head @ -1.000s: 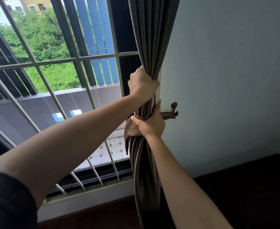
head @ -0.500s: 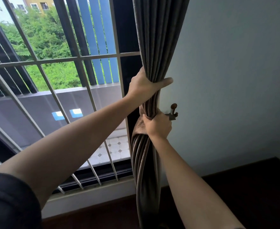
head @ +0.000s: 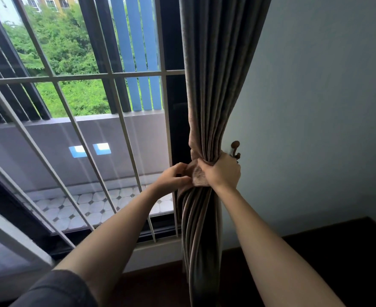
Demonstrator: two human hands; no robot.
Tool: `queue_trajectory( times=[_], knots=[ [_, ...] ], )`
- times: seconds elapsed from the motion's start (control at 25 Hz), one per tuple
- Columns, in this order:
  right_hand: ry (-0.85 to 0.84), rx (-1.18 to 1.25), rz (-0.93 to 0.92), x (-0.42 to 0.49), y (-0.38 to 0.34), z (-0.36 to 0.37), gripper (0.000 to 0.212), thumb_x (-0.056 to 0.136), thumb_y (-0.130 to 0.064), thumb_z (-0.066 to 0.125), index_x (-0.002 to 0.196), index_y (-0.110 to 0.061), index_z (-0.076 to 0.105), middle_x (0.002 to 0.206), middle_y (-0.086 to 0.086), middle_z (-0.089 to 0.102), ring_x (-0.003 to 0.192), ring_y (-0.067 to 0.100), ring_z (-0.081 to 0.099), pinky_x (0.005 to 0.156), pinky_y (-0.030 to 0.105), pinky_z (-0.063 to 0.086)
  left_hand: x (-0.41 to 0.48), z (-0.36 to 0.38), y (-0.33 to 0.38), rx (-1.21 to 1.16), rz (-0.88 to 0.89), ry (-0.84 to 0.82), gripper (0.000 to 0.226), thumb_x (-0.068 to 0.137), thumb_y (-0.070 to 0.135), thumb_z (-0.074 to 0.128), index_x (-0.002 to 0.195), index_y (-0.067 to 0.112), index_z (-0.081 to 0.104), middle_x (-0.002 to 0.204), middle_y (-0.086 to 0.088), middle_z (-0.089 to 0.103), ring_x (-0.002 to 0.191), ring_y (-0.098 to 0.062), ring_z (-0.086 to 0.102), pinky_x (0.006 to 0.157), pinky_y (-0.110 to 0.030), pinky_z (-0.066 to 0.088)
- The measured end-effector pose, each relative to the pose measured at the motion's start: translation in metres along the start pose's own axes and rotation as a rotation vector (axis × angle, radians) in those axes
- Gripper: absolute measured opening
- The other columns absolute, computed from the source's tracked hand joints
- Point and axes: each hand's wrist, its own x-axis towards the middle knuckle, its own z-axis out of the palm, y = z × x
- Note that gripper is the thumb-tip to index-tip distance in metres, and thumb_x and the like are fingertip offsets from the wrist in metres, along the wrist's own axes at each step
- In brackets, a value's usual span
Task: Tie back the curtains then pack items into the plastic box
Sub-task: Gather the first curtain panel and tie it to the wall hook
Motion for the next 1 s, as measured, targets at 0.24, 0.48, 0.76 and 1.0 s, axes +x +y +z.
queue_trajectory(
  times=[0.24,0.48,0.76,1.0],
  knots=[
    [-0.044,0.031,0.073,0.000,-0.002,-0.004,0.041,0.071,-0.045,0.072,0.099,-0.016,0.067,0.092,0.003,0.071,0.087,0.026,0.066,0.068,0.026,0.046,0.016,-0.033,-0.005,0.441,0.197,0.299,0.019,0.080,0.021,0.072,0.083,0.003,0.066,0.083,-0.002,0.052,0.075,-0.020,0.050,0.067,-0.027,0.035],
    [-0.121,0.105,0.153,0.001,-0.007,-0.004,0.051,0.064,-0.053,0.071,0.099,-0.017,0.067,0.092,0.001,0.070,0.089,0.025,0.065,0.078,0.036,0.054,0.018,-0.052,0.003,0.470,0.123,0.310,0.016,0.080,0.020,0.072,0.086,0.006,0.069,0.083,-0.004,0.062,0.077,-0.018,0.052,0.071,-0.024,0.036],
    [-0.196,0.060,0.072,0.010,-0.007,-0.021,0.039,0.071,-0.043,0.073,0.095,-0.012,0.067,0.075,-0.004,0.061,0.080,0.022,0.061,0.071,0.030,0.049,0.006,-0.059,-0.017,0.601,-0.032,0.316,0.020,0.089,0.024,0.061,0.101,0.008,0.064,0.097,-0.018,0.067,0.084,-0.030,0.059,0.069,-0.032,0.044],
    [-0.245,0.040,-0.011,0.013,-0.001,-0.026,0.046,0.072,-0.039,0.075,0.102,-0.006,0.065,0.097,0.008,0.069,0.094,0.024,0.064,0.072,0.026,0.047,0.019,-0.032,0.005,0.622,-0.132,0.523,0.025,0.086,0.032,0.060,0.095,0.010,0.066,0.094,-0.015,0.067,0.091,-0.037,0.062,0.067,-0.035,0.044]
  ],
)
